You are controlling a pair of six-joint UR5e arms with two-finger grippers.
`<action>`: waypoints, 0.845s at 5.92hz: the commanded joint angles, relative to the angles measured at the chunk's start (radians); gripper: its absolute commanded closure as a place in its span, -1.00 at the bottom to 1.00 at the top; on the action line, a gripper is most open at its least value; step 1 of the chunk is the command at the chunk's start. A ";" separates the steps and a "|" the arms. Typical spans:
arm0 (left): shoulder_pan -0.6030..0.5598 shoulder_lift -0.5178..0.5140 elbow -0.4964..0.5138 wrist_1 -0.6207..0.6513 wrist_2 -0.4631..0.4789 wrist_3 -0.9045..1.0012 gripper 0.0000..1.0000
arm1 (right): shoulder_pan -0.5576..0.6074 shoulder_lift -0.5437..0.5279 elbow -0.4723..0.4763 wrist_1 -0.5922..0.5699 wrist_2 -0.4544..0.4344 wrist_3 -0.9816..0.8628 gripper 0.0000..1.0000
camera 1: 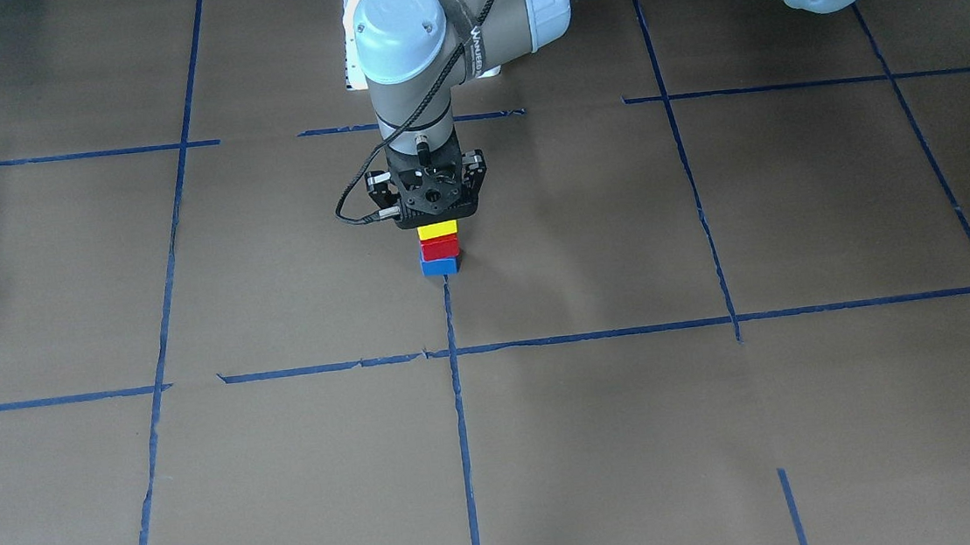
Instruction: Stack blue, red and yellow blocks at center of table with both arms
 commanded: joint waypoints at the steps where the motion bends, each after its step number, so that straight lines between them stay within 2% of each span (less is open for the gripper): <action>1: -0.009 0.000 -0.013 -0.002 0.016 0.004 -1.00 | 0.000 0.000 -0.001 0.000 0.000 0.000 -1.00; 2: -0.061 0.008 -0.064 0.012 0.010 0.041 -1.00 | 0.000 0.000 -0.001 0.000 0.000 0.000 -1.00; 3: -0.107 0.091 -0.155 0.018 -0.037 0.117 -1.00 | 0.000 0.000 -0.001 0.000 0.000 0.000 -1.00; 4: -0.186 0.239 -0.279 0.018 -0.107 0.276 -1.00 | 0.000 0.000 -0.001 0.000 0.000 0.000 -1.00; 5: -0.257 0.429 -0.410 -0.006 -0.136 0.460 -1.00 | 0.000 0.000 -0.003 0.000 0.000 0.000 -1.00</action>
